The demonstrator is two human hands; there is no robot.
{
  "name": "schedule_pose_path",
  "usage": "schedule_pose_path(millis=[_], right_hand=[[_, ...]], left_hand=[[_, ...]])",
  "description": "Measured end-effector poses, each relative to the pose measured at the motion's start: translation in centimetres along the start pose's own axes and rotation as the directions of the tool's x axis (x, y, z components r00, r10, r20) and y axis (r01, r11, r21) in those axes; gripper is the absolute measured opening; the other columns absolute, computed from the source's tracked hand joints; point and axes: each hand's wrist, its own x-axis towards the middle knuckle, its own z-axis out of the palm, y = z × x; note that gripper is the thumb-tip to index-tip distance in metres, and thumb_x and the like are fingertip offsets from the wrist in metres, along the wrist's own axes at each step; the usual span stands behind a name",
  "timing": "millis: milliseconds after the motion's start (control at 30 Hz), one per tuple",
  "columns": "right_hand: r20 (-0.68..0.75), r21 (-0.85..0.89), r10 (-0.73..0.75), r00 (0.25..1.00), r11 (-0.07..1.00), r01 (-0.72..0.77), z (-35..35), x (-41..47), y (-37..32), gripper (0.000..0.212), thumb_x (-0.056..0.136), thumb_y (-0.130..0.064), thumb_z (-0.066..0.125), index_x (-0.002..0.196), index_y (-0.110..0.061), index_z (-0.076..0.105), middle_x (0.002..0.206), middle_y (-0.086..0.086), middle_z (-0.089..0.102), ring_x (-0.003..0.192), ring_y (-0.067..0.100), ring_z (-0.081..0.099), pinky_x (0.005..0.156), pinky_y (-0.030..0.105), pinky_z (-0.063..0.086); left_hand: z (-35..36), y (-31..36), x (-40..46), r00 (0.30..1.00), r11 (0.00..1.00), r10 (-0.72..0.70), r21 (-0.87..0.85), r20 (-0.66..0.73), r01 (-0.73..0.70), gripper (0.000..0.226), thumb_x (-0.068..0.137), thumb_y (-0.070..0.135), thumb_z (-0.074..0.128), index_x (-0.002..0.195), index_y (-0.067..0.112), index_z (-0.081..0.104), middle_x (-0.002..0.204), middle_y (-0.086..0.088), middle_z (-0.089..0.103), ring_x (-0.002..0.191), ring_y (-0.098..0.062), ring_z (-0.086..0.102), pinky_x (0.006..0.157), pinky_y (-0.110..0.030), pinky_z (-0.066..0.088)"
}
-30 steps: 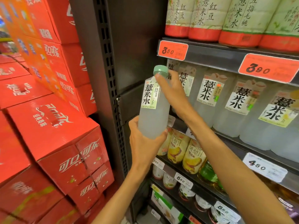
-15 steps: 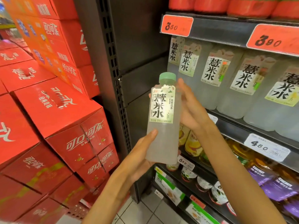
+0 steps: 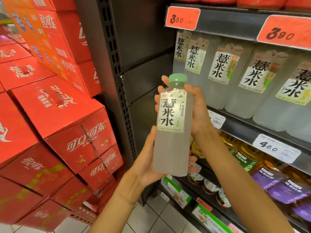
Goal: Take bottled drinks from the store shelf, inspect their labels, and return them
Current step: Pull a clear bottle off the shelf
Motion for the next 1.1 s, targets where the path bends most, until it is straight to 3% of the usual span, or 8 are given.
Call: schedule_pose_path(millis=[167, 333, 500, 667, 767, 900, 967, 1100], right_hand=[[0.038, 0.185, 0.037, 0.999, 0.982, -0.043, -0.3, -0.2, 0.5, 0.061, 0.069, -0.041, 0.077, 0.12, -0.011, 0.066, 0.116, 0.014, 0.066, 0.115, 0.036, 0.059, 0.098, 0.056, 0.045], [-0.221, 0.048, 0.022, 0.975, 0.999, -0.012, -0.5, 0.4, 0.8, 0.044, 0.079, -0.035, 0.063, 0.117, -0.012, 0.057, 0.104, 0.011, 0.066, 0.093, 0.027, 0.066, 0.083, 0.045, 0.05], [-0.337, -0.454, -0.133, 0.932, 0.89, -0.037, 0.6, 0.7, -0.9, 0.04, 0.076, -0.028, 0.063, 0.112, -0.011, 0.058, 0.097, 0.007, 0.068, 0.087, 0.023, 0.069, 0.077, 0.04, 0.056], [-0.387, -0.548, -0.194, 0.901, 0.835, -0.056, 1.1, 0.4, -0.2, 0.039, 0.092, -0.032, 0.058, 0.126, -0.012, 0.051, 0.103, 0.009, 0.066, 0.095, 0.024, 0.068, 0.082, 0.04, 0.057], [-0.324, -0.465, -0.164, 0.932, 0.885, -0.006, 0.7, -0.3, -0.1, 0.045, 0.091, -0.038, 0.052, 0.125, -0.009, 0.051, 0.107, 0.015, 0.06, 0.101, 0.026, 0.06, 0.092, 0.04, 0.048], [-0.273, -0.306, -0.125, 0.954, 0.951, 0.036, 0.7, -0.3, 1.1, 0.042, 0.089, -0.045, 0.051, 0.115, -0.012, 0.058, 0.1, 0.008, 0.069, 0.093, 0.022, 0.067, 0.084, 0.036, 0.055], [-0.233, -0.269, -0.102, 0.967, 0.962, 0.036, 0.9, -0.1, 1.6, 0.049, 0.078, -0.049, 0.065, 0.111, -0.013, 0.062, 0.098, 0.007, 0.072, 0.09, 0.022, 0.07, 0.078, 0.035, 0.057], [-0.309, -0.396, -0.187, 0.933, 0.917, 0.052, 0.9, 0.0, 0.9, 0.047, 0.081, -0.041, 0.065, 0.115, -0.009, 0.057, 0.097, 0.009, 0.07, 0.091, 0.026, 0.068, 0.083, 0.041, 0.056]], left_hand=[[0.8, 0.2, -0.2, 0.995, 0.994, -0.066, -0.086, 0.078, 0.073, 0.078, 0.077, 0.065, 0.062, 0.131, 0.01, 0.051, 0.111, -0.021, 0.06, 0.091, -0.031, 0.062, 0.084, -0.042, 0.048], [0.1, 0.2, 0.4, 0.993, 0.987, -0.091, -0.135, -0.071, 0.081, 0.084, 0.08, 0.075, 0.042, 0.122, 0.003, 0.059, 0.104, -0.019, 0.061, 0.088, -0.028, 0.061, 0.081, -0.037, 0.051], [-2.6, 0.7, 0.2, 0.932, 0.928, 0.148, 0.373, -0.332, -0.014, 0.063, 0.092, 0.064, 0.032, 0.138, 0.024, 0.048, 0.116, -0.006, 0.067, 0.101, -0.019, 0.066, 0.081, -0.034, 0.054], [-2.3, 0.5, 1.4, 0.841, 0.898, 0.252, 0.44, -0.478, -0.019, 0.054, 0.097, 0.056, 0.036, 0.115, 0.012, 0.06, 0.077, -0.007, 0.068, 0.067, -0.02, 0.065, 0.058, -0.032, 0.052], [-1.9, 0.8, 0.8, 0.936, 0.975, 0.063, 0.22, -0.346, 0.015, 0.055, 0.086, 0.056, 0.043, 0.078, 0.01, 0.072, 0.063, -0.007, 0.063, 0.053, -0.019, 0.059, 0.047, -0.025, 0.048], [-1.6, 0.4, 0.5, 0.984, 0.988, -0.135, 0.054, -0.117, 0.142, 0.056, 0.077, 0.06, 0.063, 0.087, 0.005, 0.071, 0.076, -0.007, 0.067, 0.061, -0.017, 0.062, 0.055, -0.026, 0.051], [-2.0, 0.0, 0.7, 0.972, 0.985, -0.159, 0.043, -0.174, 0.169, 0.067, 0.092, 0.061, 0.039, 0.088, 0.003, 0.072, 0.08, -0.01, 0.068, 0.067, -0.02, 0.066, 0.069, -0.032, 0.056], [-2.7, 0.0, -0.4, 0.967, 0.992, 0.065, 0.118, -0.247, -0.036, 0.063, 0.094, 0.058, 0.039, 0.129, 0.009, 0.057, 0.116, -0.024, 0.062, 0.104, -0.038, 0.061, 0.104, -0.06, 0.034]])
